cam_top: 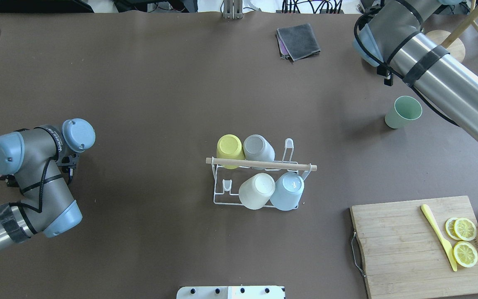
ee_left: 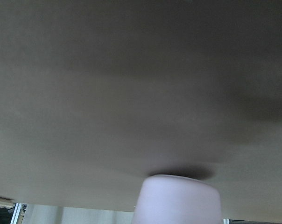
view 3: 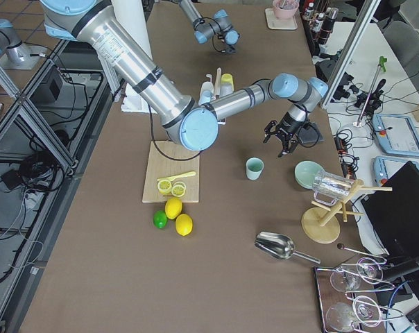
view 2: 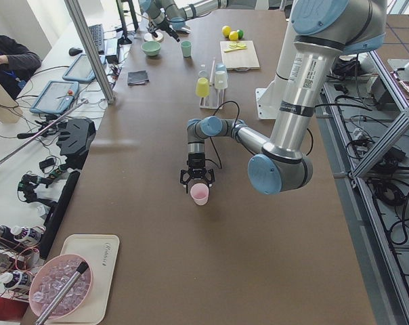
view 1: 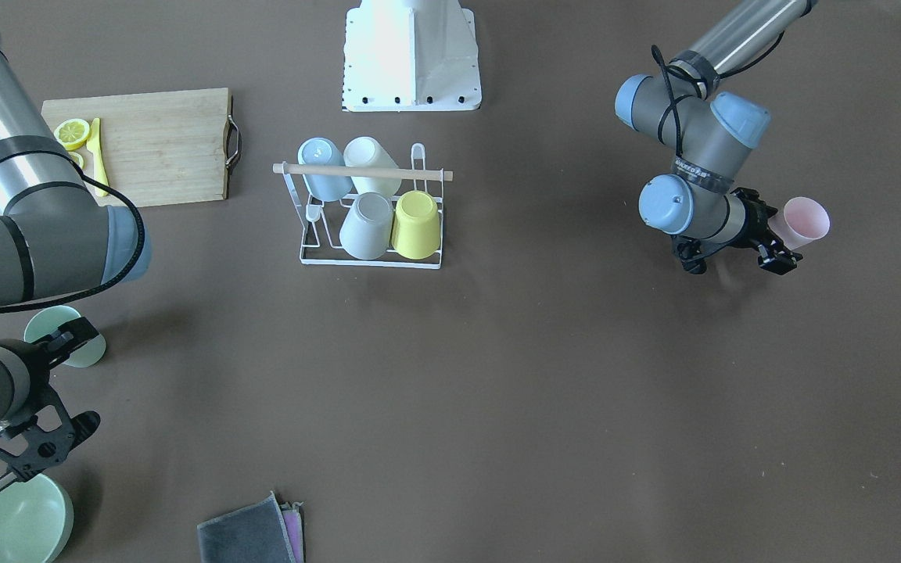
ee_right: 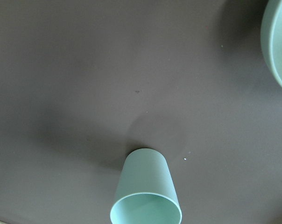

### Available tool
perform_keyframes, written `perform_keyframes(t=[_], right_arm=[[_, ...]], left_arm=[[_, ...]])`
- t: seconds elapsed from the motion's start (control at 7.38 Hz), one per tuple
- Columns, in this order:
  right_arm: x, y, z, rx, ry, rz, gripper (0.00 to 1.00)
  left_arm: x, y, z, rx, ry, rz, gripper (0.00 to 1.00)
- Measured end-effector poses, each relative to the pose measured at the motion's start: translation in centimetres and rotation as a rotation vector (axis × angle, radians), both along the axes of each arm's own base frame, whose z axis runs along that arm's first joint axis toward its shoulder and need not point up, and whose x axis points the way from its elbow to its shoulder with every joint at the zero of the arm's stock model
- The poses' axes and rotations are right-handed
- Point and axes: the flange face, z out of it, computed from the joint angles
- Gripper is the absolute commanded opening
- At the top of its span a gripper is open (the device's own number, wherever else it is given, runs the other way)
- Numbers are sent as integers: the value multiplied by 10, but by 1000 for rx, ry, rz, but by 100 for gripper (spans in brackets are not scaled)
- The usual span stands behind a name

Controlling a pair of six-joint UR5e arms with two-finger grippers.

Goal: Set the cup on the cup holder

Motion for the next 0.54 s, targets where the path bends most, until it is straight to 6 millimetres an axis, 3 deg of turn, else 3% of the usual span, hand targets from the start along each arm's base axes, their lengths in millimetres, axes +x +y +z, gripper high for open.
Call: perform_keyframes(t=[0.27, 0.54], right_arm=[[-22, 5, -9, -14, 52, -49, 100], [-48, 18, 5, -32, 129, -111, 100]], left_arm=[[-4, 3, 6, -4, -3, 0, 98], [-10, 7, 14, -11, -13, 0, 98]])
